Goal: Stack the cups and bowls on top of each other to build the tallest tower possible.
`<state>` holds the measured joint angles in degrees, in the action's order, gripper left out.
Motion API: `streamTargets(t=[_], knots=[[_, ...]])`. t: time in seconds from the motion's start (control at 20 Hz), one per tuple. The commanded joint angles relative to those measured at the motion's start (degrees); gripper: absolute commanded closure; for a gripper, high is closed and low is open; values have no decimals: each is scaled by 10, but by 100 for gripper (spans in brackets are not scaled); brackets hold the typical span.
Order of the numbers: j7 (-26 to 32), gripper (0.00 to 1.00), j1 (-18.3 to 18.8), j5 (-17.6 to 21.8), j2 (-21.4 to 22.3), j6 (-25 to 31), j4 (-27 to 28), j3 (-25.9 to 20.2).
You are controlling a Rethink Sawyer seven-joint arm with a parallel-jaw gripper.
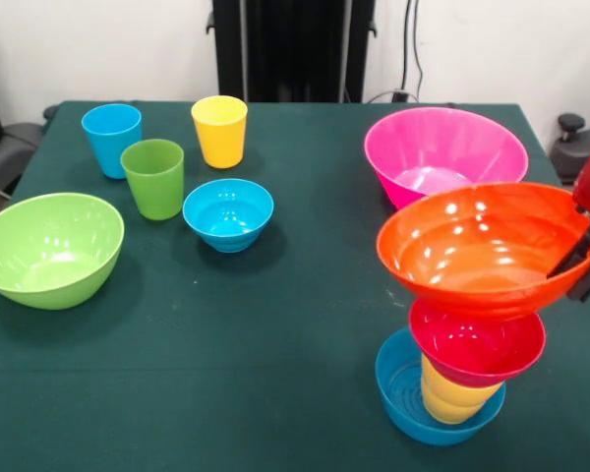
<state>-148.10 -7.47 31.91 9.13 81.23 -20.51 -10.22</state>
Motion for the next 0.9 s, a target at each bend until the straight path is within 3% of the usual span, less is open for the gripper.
streamTargets(t=[0.05, 0.25, 0.6, 0.9], knots=[[2, 100, -5, 21, -43, 0, 22, -22], [2, 100, -5, 12, -49, -8, 15, -18], [3, 100, -16, 30, -65, 47, 50, -2], [-1, 100, -19, 26, -87, 44, 83, -6]])
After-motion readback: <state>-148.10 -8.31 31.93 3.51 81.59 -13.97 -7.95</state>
